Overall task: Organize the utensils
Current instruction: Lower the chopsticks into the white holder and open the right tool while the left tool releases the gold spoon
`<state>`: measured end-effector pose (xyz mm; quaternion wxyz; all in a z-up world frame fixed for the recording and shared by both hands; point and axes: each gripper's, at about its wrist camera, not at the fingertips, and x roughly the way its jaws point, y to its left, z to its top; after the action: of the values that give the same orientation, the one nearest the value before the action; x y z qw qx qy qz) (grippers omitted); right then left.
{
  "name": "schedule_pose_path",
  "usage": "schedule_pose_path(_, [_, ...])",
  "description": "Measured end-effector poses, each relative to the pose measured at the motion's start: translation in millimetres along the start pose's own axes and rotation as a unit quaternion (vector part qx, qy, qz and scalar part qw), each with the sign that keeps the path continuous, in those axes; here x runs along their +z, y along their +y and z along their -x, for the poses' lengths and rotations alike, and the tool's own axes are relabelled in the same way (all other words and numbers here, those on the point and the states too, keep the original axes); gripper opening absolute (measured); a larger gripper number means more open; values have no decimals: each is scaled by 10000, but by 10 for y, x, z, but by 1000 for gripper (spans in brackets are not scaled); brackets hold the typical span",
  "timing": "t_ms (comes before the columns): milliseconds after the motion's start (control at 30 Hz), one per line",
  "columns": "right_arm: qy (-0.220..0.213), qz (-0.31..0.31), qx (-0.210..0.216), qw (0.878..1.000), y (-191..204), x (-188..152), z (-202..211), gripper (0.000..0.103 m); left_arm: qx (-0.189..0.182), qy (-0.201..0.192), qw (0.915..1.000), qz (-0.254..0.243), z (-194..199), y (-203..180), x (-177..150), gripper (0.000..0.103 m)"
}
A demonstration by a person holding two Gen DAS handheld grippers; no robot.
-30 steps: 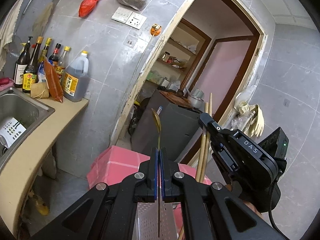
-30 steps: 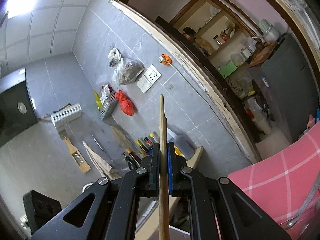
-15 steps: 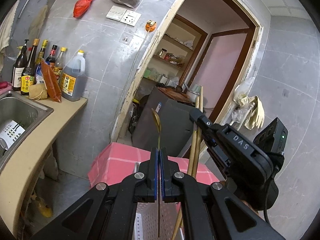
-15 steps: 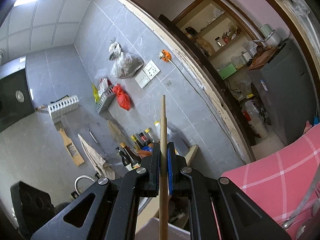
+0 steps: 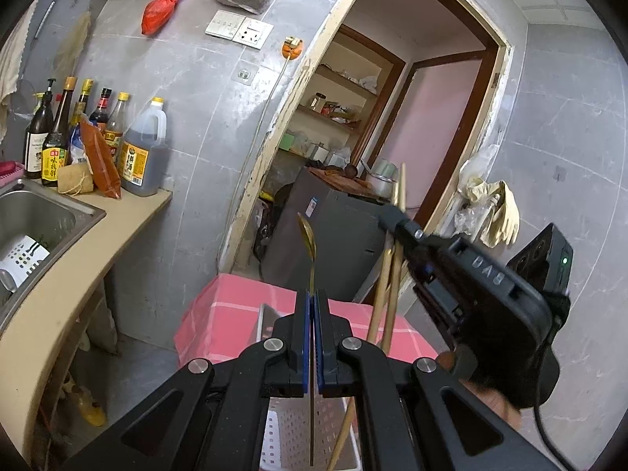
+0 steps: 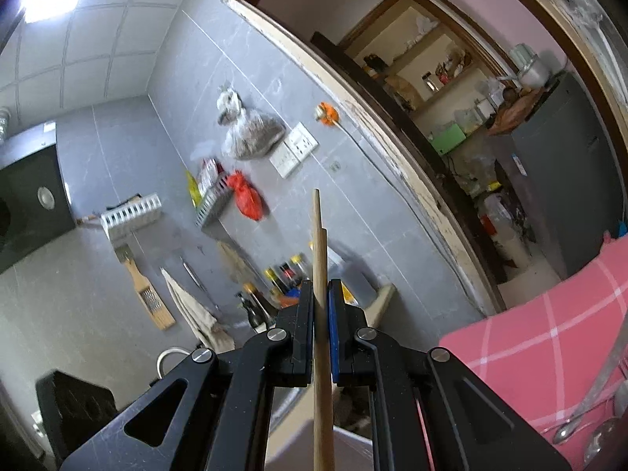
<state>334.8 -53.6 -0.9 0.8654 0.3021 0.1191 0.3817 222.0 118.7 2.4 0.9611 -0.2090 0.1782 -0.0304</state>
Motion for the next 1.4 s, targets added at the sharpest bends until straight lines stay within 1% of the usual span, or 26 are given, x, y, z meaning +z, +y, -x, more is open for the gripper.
schedule_pose_path(133, [-156, -15, 5, 9999, 48, 59, -31, 7, 1, -60, 10000, 8, 27, -2, 36, 3])
schedule_pose_path(167, [-140, -16, -15, 9999, 46, 49, -53, 7, 5, -71, 10000, 10, 26, 1, 41, 3])
schedule_pose_path(333, [160, 150, -183, 9996, 11, -112, -84, 7, 18, -52, 10000, -15, 1, 32, 38, 3])
schedule_pose_path(433, [252, 253, -237, 9991, -1, -151, -46, 7, 11, -31, 10000, -12, -14, 42, 8, 3])
schedule_pose_path(700, [818, 429, -367, 9950, -85, -207, -20, 9, -97, 137, 9999, 8, -76, 18, -77, 3])
schedule_pose_path(800, [960, 528, -374, 9933, -93, -218, 31, 19, -121, 156, 9998, 100, -49, 47, -114, 3])
schedule_pose_path(867, [1000, 557, -388, 9927, -85, -212, 60, 30, -82, 181, 9997, 142, -42, 58, -135, 3])
schedule_pose_path(1000, [984, 648, -447, 9920, -78, -171, 194, 33, 8, 231, 9994, 243, 0, 72, -166, 5])
schedule_pose_path(1033, [968, 667, -470, 9920, -74, -160, 222, 36, 42, 226, 9994, 246, 16, 62, -167, 6])
schedule_pose_path(1067, [927, 697, -511, 9919, -69, -134, 277, 42, 72, 212, 9995, 236, 32, 46, -168, 9])
schedule_pose_path(1133, [798, 788, -613, 9918, -53, -67, 404, 49, 181, 148, 9996, 168, 62, -15, -151, 21])
schedule_pose_path(1167, [749, 846, -669, 9913, -48, -35, 466, 52, 221, 100, 9996, 156, 79, -42, -143, 32])
schedule_pose_path(1200, [703, 910, -741, 9906, -41, 3, 528, 54, 235, 47, 9996, 161, 98, -65, -134, 40])
schedule_pose_path(1267, [607, 1027, -900, 9888, -36, 90, 660, 62, 279, -66, 9995, 154, 128, -134, -105, 42])
schedule_pose_path(1333, [511, 1139, -1040, 9867, -36, 186, 794, 68, 356, -120, 9993, 38, 136, -233, -75, 46])
schedule_pose_path(1400, [413, 1282, -1216, 9834, -44, 281, 949, 74, 465, -203, 9986, -120, 152, -343, -56, 59])
